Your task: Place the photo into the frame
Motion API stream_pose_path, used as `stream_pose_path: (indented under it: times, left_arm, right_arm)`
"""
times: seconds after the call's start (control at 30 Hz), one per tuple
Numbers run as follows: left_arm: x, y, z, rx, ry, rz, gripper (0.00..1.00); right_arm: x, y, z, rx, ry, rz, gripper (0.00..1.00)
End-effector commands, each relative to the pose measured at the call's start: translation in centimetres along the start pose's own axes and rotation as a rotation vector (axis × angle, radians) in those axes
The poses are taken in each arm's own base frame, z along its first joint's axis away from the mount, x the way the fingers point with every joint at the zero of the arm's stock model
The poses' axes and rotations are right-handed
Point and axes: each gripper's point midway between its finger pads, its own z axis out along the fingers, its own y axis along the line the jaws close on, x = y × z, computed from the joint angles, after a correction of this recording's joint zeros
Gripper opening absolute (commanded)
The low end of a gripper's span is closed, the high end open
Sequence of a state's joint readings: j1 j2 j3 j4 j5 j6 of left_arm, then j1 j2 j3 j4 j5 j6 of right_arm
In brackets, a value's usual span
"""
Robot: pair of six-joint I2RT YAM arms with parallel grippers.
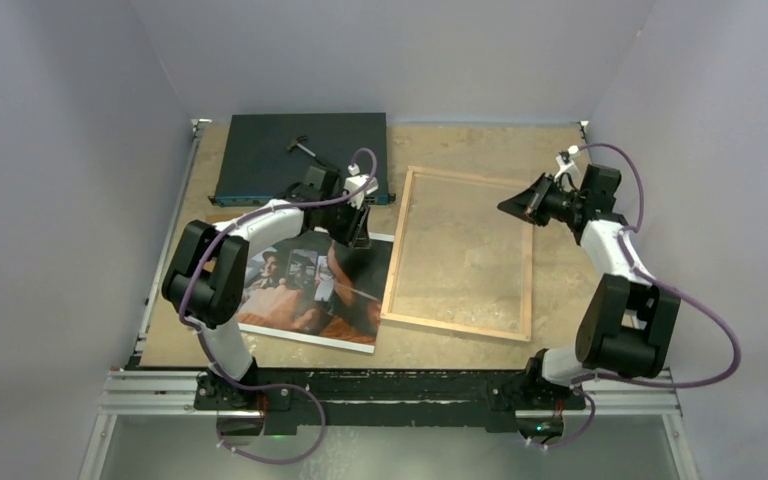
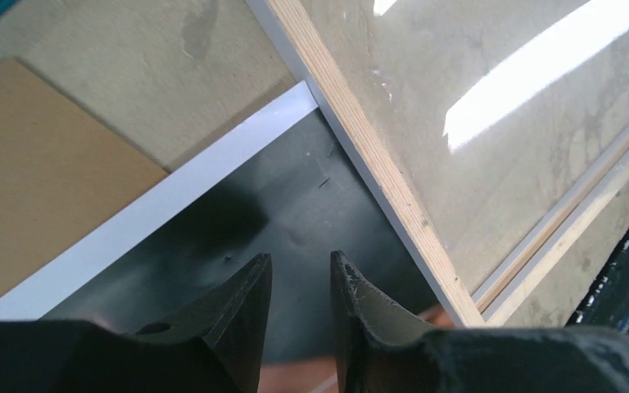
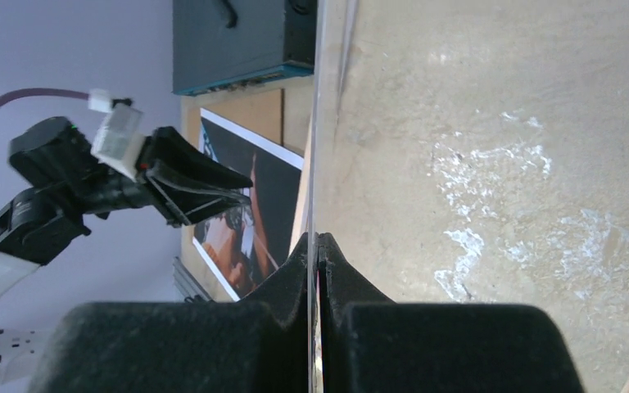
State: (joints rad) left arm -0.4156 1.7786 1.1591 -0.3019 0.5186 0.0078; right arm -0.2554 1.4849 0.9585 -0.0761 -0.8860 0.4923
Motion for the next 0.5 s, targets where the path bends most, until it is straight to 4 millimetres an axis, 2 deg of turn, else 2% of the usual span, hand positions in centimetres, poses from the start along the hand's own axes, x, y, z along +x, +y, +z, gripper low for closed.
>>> stream_pose_path:
  times: [0.0,0.23,0.33,0.47]
  left_arm:
    - [-1.3,-2.3,0.6,0.113,-0.074,0.002,0.29]
    - [-0.4,-3.3,1.1,0.125,-0.063,0.027,0.26]
    - [0.4,-3.5,1.7,0.132,-0.042,0.031,0.22]
    - [1.4,-3.8,2.5,0.141,-0.016,0.035,0.16]
  right_arm:
    - [0.3,3.9,-1.9,-0.083,-0.037,-0.071,0.0]
    - [2.8,4.5,-2.8,-0.122,-0.032,-0.043,0.0]
    - [3.1,5.2,-3.2,-0.142,-0.029,-0.037,0.0]
    - [2.6,6.6,-3.7,-0.177,-0.047,-0.05,0.0]
